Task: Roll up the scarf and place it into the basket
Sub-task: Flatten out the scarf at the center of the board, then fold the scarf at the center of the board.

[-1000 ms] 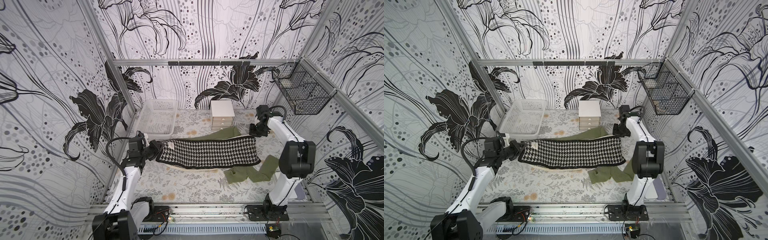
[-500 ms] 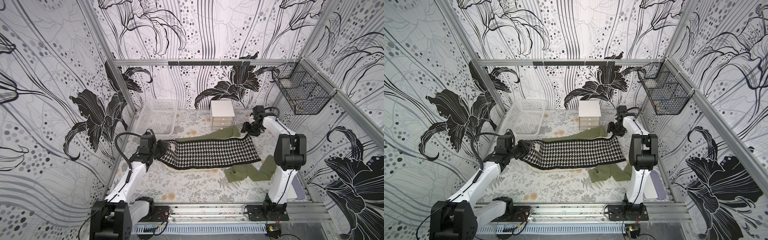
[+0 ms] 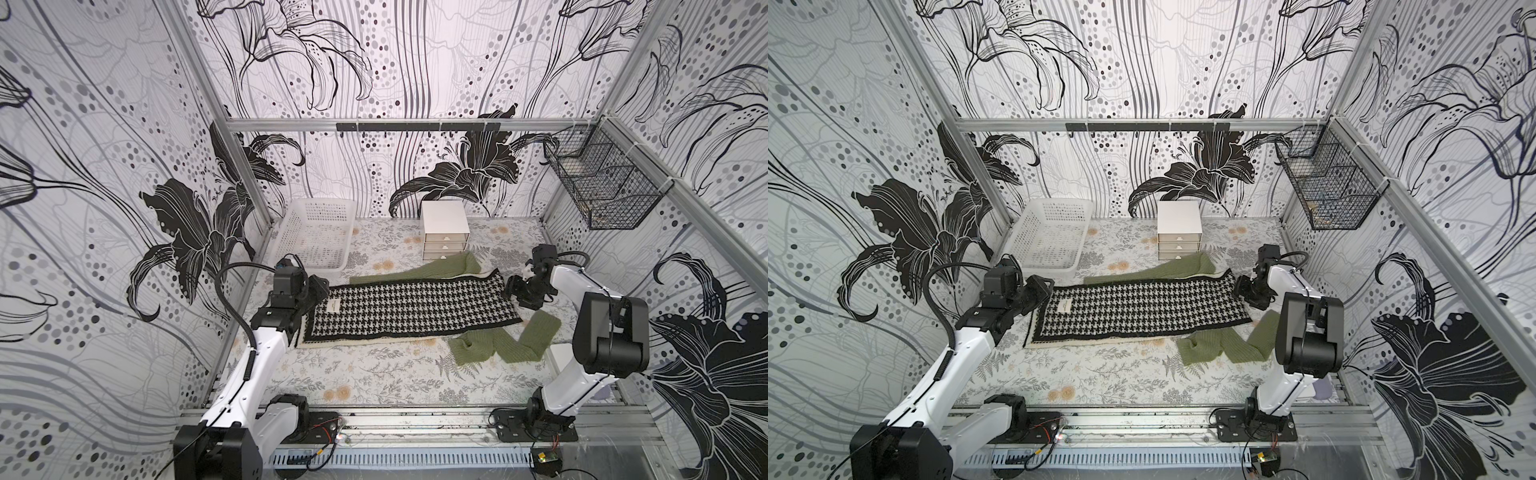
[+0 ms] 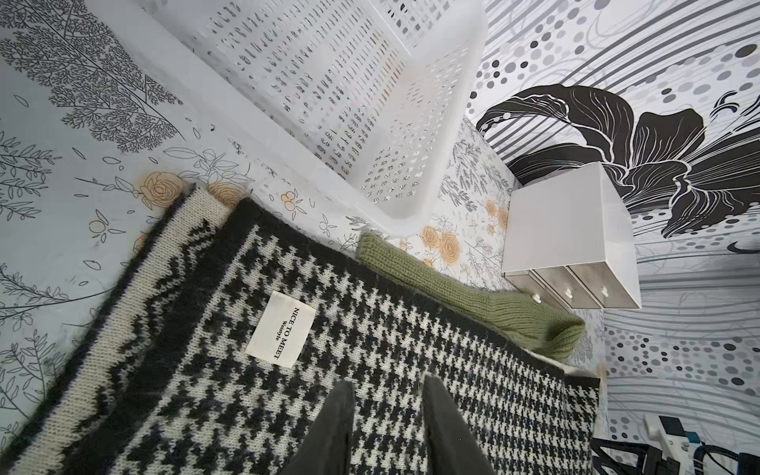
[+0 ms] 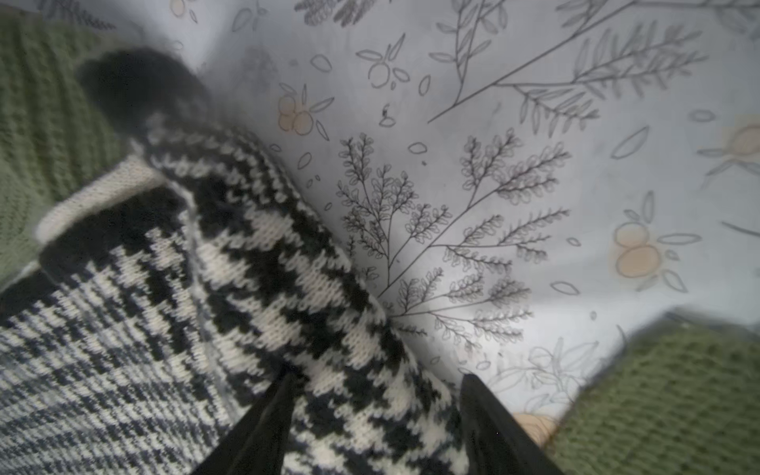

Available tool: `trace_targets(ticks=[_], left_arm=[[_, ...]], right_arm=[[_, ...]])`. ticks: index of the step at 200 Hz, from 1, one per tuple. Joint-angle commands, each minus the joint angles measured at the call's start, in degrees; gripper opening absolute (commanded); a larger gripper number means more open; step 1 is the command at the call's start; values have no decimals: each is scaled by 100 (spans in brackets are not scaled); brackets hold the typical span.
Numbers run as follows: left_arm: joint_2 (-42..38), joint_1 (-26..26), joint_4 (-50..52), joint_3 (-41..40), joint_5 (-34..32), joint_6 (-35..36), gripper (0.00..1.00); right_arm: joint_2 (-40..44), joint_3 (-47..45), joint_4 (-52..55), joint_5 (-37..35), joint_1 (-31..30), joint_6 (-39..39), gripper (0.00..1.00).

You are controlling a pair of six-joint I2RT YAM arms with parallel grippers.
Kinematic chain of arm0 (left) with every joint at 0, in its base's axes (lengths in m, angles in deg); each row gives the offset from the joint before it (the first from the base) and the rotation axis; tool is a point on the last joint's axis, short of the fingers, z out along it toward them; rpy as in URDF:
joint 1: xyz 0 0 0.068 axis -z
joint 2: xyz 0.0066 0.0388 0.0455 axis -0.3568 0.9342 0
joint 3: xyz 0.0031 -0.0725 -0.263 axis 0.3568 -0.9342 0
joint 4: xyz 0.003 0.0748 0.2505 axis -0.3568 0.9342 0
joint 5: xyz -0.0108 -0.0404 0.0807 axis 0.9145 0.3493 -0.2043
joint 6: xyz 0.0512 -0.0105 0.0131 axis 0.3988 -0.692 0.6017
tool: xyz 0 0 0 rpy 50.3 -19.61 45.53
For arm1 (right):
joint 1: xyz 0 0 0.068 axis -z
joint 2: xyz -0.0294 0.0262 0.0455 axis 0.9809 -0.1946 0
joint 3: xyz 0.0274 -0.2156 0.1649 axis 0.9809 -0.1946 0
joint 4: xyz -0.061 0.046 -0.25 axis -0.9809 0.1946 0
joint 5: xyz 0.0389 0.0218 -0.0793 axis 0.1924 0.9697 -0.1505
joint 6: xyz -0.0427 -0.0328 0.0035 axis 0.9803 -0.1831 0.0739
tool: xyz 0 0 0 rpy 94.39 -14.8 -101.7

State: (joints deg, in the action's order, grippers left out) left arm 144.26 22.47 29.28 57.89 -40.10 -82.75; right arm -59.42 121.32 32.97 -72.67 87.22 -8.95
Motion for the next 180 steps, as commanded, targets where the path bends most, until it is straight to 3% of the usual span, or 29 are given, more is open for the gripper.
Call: trace_targets(ticks=[1, 24, 34, 39, 49, 102, 126, 137, 162, 180], left_arm=[[-13, 3, -65, 78, 16, 110, 32], [-18, -4, -49, 115, 29, 122, 33], [-11, -6, -24, 156, 68, 149, 34], [-16, -6, -14, 191, 86, 173, 39], [-5, -6, 34, 262, 113, 225, 44], [-116, -16, 322, 527, 47, 425, 44], [-152, -90, 455, 678, 37, 435, 45], [-86, -194, 643, 848, 37, 457, 56], [110, -562, 1016, 1275, 135, 579, 56], [172, -938, 1066, 1420, 358, 632, 56]], right_arm=[[41, -65, -188, 289, -27, 84, 63], [-201, -17, -109, 315, -25, 135, 39], [-303, 13, -33, 131, -25, 153, 13], [-323, 23, 19, 17, -25, 166, 0], [-228, 5, 83, -233, -14, 167, 0], [1111, 250, 723, -1025, 78, 118, 0], [1581, 431, 1058, -745, -151, 113, 0], [1757, 463, 1156, -824, -672, 24, 0], [1776, 569, 1029, -816, -2541, -568, 0], [1254, 1045, 780, -978, -4031, -1113, 0]])
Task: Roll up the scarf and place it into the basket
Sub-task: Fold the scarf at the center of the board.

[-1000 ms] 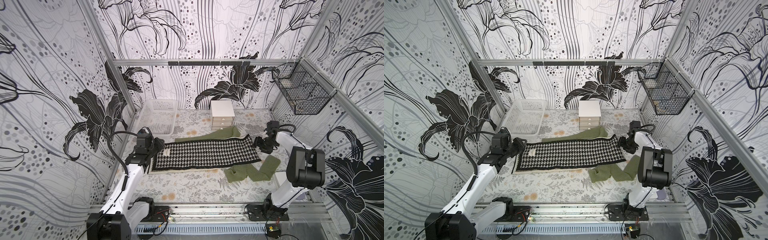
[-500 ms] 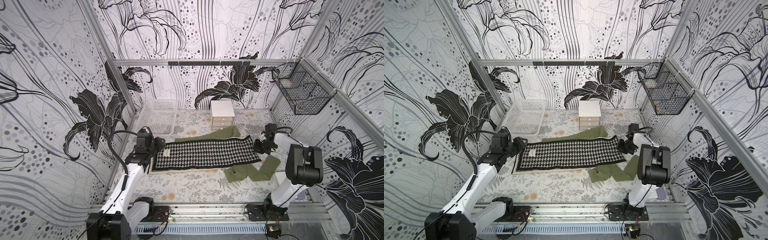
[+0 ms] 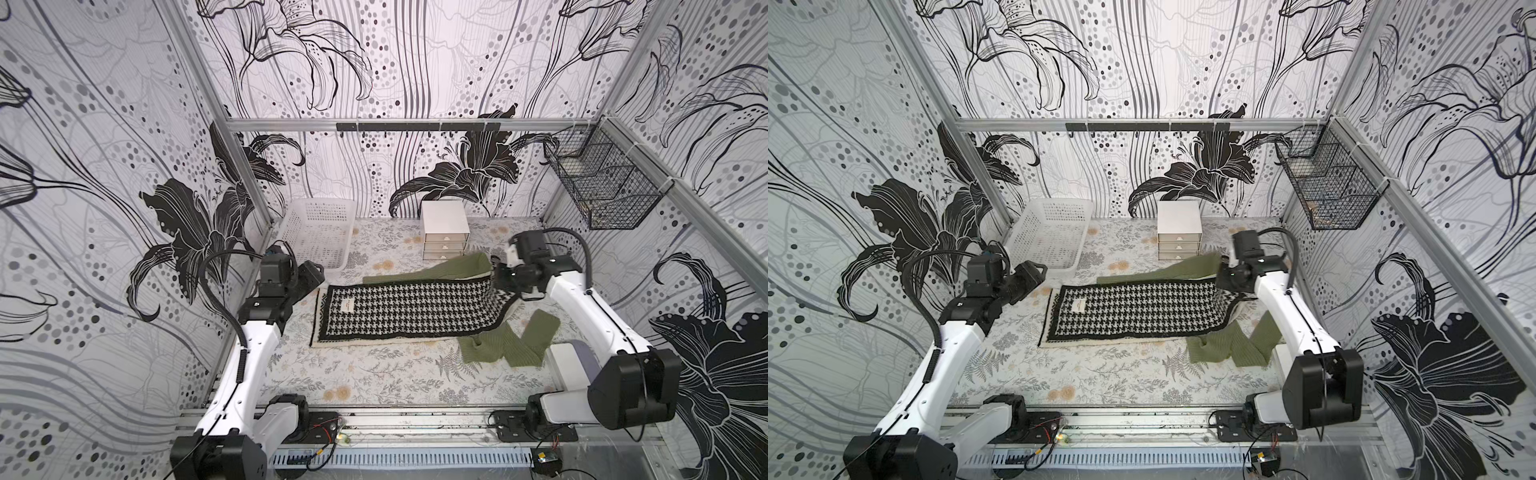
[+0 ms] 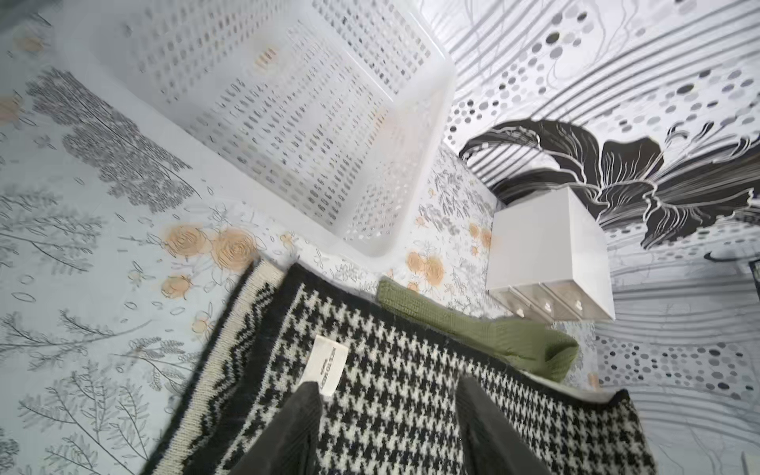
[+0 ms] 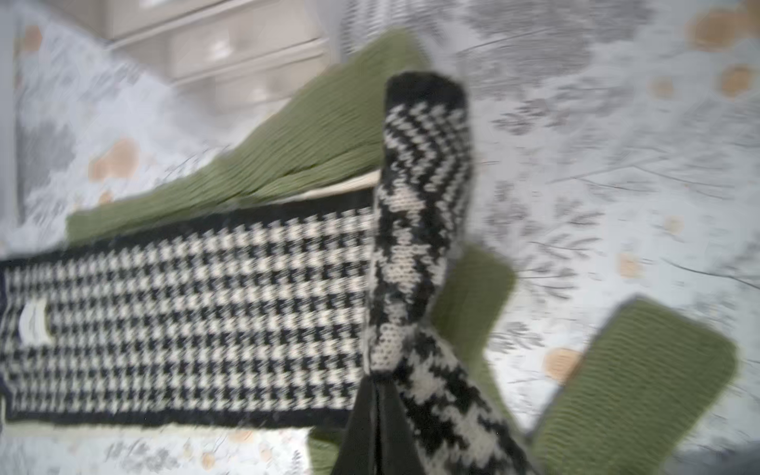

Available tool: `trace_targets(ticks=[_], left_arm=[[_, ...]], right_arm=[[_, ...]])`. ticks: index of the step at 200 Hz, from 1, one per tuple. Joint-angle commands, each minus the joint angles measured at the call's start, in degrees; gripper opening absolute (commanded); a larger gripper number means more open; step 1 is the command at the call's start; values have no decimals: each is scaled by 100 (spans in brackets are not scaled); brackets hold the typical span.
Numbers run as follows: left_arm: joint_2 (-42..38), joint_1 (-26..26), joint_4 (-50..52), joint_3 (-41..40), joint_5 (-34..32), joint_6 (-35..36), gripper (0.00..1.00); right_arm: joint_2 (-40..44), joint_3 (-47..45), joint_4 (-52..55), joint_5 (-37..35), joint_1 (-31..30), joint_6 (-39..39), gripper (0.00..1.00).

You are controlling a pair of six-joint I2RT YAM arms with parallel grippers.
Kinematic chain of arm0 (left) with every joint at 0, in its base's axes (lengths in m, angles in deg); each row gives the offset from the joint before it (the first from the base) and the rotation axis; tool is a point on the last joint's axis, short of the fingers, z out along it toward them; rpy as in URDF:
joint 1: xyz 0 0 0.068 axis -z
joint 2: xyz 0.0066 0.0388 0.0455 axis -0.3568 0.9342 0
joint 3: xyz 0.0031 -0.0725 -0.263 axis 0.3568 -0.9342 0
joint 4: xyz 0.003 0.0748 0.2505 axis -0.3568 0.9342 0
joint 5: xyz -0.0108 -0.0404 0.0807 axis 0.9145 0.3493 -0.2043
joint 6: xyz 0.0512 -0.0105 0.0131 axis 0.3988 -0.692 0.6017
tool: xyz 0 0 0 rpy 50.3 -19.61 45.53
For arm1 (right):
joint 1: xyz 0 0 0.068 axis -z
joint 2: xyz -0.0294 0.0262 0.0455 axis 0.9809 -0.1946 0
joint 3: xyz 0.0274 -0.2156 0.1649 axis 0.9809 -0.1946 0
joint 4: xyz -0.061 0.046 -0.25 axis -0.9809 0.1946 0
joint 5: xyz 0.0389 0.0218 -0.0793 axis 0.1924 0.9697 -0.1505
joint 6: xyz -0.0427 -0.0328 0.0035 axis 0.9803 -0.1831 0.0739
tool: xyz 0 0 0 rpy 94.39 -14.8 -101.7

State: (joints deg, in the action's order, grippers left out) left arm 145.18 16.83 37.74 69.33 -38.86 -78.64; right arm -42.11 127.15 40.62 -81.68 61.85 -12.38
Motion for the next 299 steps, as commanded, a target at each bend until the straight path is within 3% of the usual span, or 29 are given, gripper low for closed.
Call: trace_targets(ticks=[1, 34, 43, 48, 53, 59, 72, 95, 126, 168, 194, 205, 223, 272, 299], left_arm=[[77, -396, 226, 285, 243, 226, 56], [101, -700, 537, 528, 299, 416, 56], [93, -705, 599, 543, 283, 497, 56], [100, -707, 601, 534, 317, 523, 56], [117, -706, 586, 502, 416, 570, 57], [178, -701, 584, 475, 549, 583, 66], [402, -678, 643, 399, 950, 599, 73], [705, -345, 410, -92, 1045, 377, 77], [1656, 726, 188, -328, 744, 78, 73], [2541, 1569, -257, -511, 377, -458, 58], [2935, 1792, -96, -330, 230, -421, 34], [2961, 1826, 24, -240, 157, -369, 12], [2633, 1838, 272, -94, 50, -307, 0], [1643, 1738, 2007, 1182, -492, 457, 0], [1780, 1065, 2312, 1507, -343, 966, 0]], right_arm=[[-511, 502, -3, -82, -1583, -803, 0], [-2359, 2398, -636, 324, -3625, -1341, 0], [-2880, 2991, -805, 553, -3907, -1405, 41], [-3081, 3208, -907, 595, -4003, -1429, 56], [-3158, 3241, -1024, 611, -4064, -1451, 66], [-3143, 3241, -1130, 616, -4074, -1482, 77], [-2821, 3010, -1084, 199, -4035, -1402, 85], [-2165, 2088, -994, -80, -3524, -1381, 86], [-1524, 1163, -852, -396, -2966, -1289, 86], [-739, 407, -818, -524, -2451, -1177, 86], [-570, 155, -837, -502, -2317, -1133, 86], [-517, 75, -867, -516, -2281, -1126, 86], [-467, -40, -925, -491, -2243, -1145, 86], [-520, -151, -1082, -404, -2199, -1147, 86], [-623, -143, -1230, -269, -2199, -1164, 86]])
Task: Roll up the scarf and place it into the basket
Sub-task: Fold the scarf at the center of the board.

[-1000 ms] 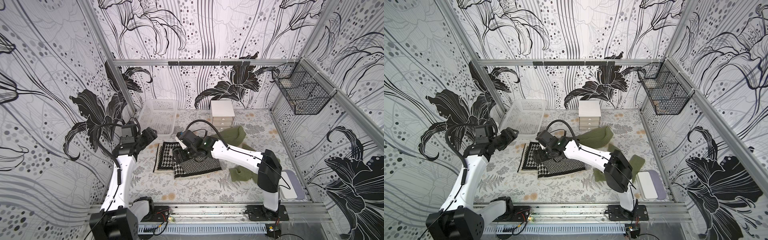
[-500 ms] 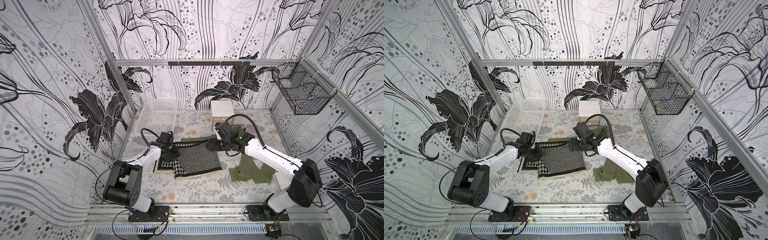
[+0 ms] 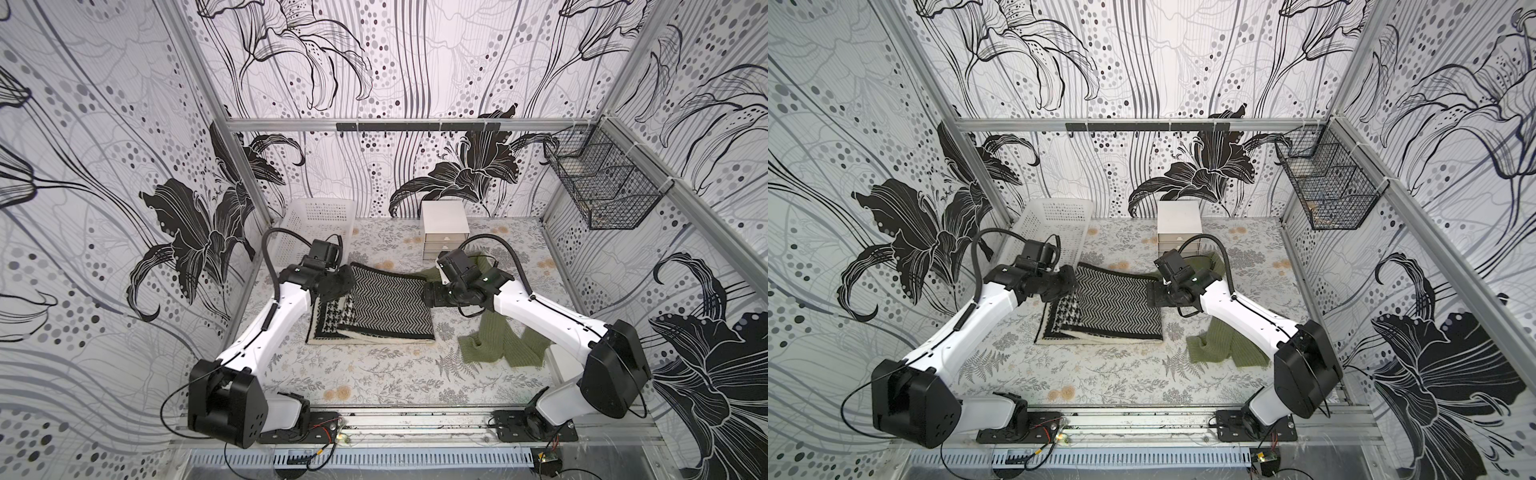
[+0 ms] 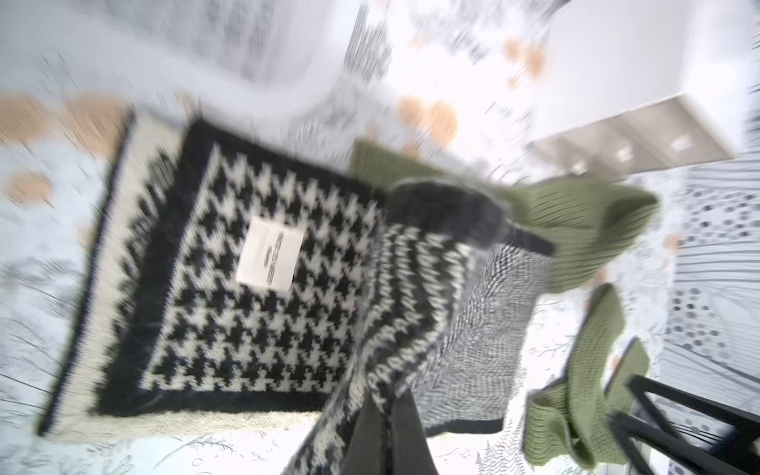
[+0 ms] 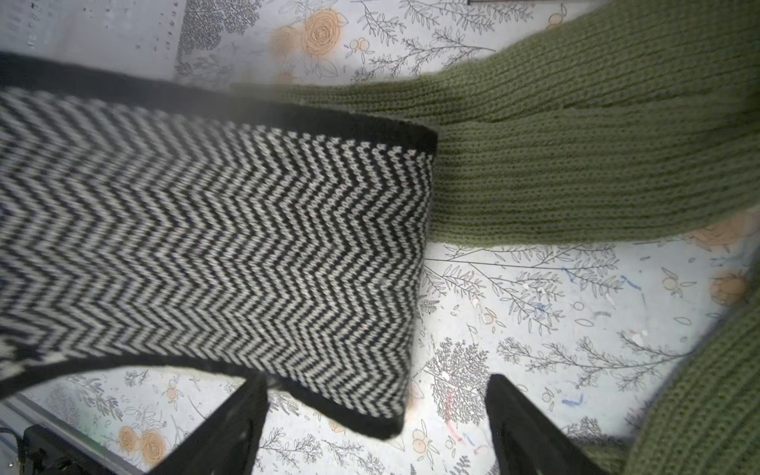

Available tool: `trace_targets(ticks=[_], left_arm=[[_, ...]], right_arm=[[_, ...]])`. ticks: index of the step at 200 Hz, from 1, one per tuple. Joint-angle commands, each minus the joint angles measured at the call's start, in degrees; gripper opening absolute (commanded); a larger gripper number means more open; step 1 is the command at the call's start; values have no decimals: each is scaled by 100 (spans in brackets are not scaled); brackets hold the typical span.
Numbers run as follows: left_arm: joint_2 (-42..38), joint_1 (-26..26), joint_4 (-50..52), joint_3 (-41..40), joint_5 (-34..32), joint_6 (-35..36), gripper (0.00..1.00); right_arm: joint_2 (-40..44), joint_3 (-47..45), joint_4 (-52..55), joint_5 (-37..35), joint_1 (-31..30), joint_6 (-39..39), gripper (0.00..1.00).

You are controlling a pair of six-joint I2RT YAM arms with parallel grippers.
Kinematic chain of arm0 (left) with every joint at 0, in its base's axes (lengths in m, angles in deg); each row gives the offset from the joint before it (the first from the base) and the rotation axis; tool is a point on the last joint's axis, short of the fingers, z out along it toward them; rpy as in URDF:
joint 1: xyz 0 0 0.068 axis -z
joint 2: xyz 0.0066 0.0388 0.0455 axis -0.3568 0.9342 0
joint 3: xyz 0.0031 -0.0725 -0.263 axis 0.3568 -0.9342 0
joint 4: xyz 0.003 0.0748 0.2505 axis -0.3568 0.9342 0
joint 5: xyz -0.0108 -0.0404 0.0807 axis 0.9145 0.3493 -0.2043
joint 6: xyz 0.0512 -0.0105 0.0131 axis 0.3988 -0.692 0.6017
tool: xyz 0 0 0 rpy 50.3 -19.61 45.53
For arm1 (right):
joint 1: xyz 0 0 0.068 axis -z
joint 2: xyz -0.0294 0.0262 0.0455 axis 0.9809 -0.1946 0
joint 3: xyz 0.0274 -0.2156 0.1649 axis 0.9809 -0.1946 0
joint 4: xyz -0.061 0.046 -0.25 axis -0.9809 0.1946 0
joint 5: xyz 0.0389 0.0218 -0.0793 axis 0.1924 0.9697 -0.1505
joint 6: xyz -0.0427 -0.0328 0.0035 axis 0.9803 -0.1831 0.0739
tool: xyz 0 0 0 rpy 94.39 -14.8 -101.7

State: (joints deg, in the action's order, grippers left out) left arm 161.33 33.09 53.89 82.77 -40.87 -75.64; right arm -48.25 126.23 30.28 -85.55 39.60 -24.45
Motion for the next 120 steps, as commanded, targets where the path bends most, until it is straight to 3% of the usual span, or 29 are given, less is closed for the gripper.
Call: trace_targets(ticks=[1, 39, 108, 112, 120], left_arm=[[187, -600, 703, 171, -130, 686, 0], [1121, -1696, 647, 494, 321, 1124, 0], [1683, -1954, 664, 574, 471, 1120, 0], [1683, -1999, 671, 552, 450, 1088, 3], [1639, -2095, 697, 517, 417, 1021, 19]], right_arm=[[-14, -51, -202, 121, 30, 40, 86], [-336, 67, -432, 498, 23, 48, 86], [-711, 240, -552, 967, -43, 267, 85], [-734, 256, -575, 1014, -78, 307, 85], [-808, 338, -616, 1079, -156, 363, 83]])
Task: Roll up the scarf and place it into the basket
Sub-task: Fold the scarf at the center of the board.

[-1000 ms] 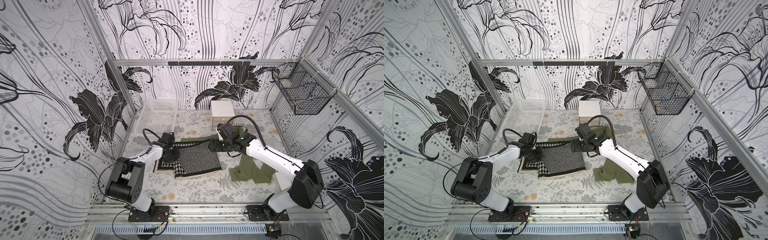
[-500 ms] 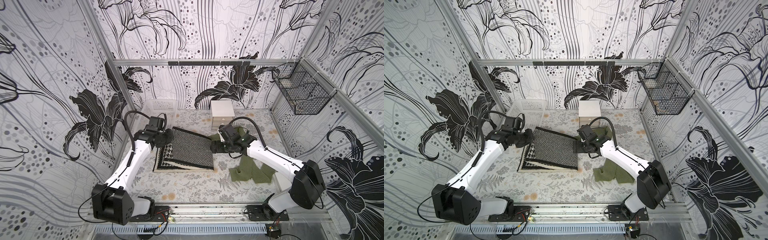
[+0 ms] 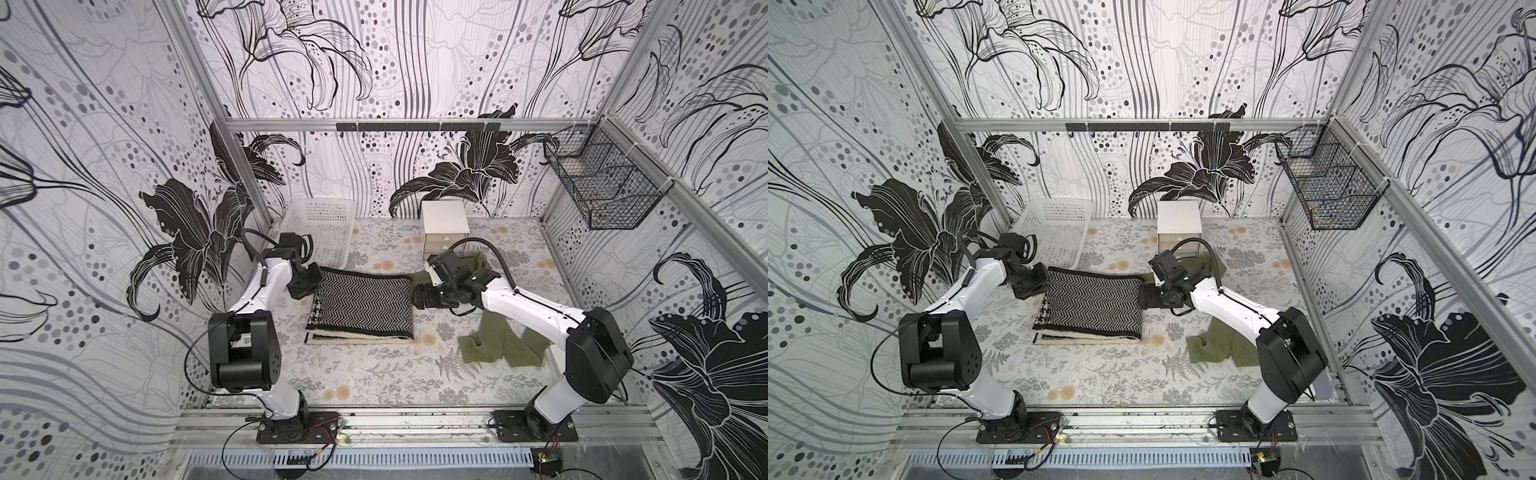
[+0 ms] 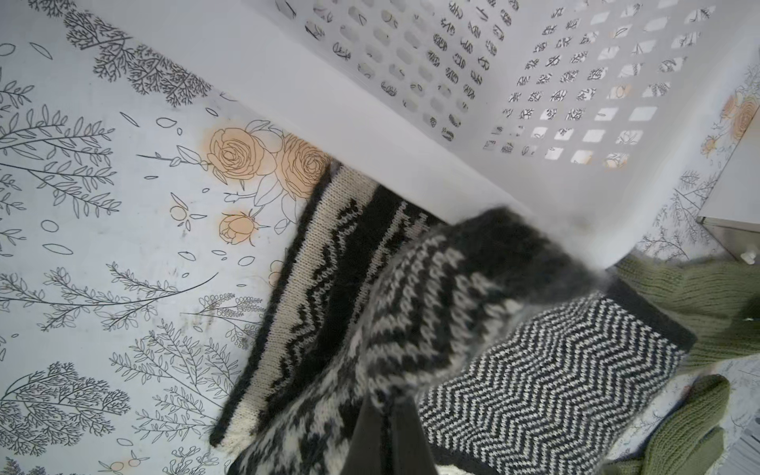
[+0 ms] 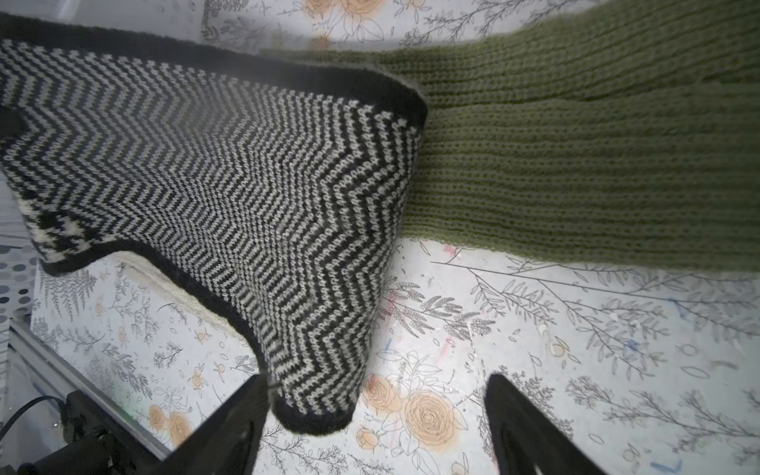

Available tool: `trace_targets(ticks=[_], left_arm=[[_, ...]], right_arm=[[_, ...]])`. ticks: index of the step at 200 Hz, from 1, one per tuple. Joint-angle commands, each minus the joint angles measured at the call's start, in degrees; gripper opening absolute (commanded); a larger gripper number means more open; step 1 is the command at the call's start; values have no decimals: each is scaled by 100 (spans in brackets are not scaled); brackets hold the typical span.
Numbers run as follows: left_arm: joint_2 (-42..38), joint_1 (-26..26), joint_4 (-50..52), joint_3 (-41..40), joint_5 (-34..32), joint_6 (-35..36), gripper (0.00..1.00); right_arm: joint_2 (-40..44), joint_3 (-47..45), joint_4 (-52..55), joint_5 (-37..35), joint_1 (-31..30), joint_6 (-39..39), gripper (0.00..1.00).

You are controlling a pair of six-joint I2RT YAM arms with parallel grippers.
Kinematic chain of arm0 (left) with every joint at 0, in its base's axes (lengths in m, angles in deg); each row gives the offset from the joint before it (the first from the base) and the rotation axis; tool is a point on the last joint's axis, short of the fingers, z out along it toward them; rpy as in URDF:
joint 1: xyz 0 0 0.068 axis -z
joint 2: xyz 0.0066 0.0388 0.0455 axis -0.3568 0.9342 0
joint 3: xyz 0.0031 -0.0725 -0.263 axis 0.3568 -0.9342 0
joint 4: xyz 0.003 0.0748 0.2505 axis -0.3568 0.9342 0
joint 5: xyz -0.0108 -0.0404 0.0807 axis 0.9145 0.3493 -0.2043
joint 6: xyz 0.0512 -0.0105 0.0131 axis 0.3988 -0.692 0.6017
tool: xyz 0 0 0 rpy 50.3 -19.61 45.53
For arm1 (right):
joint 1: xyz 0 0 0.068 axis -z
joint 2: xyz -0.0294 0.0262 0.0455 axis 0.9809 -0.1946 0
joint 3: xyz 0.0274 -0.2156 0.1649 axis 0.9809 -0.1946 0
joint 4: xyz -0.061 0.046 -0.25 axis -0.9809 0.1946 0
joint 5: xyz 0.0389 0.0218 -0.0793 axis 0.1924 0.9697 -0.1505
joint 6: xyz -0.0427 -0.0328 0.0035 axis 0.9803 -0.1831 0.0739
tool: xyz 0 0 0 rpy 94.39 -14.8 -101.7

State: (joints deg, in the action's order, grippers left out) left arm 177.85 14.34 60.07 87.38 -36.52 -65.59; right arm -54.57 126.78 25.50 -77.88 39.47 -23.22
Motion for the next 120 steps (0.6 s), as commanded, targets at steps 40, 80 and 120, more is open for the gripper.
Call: trace_targets(ticks=[40, 80, 120], left_arm=[[-658, -661, 254, -36, -371, 53, 98], [-1226, -654, 128, -618, 106, 65, 100], [-1397, -646, 99, -695, 217, 78, 100]], right_arm=[[-876, 432, -291, 343, -271, 115, 81], [-1436, 150, -577, 409, -287, -203, 82], [-626, -686, -376, 200, -377, -288, 0]])
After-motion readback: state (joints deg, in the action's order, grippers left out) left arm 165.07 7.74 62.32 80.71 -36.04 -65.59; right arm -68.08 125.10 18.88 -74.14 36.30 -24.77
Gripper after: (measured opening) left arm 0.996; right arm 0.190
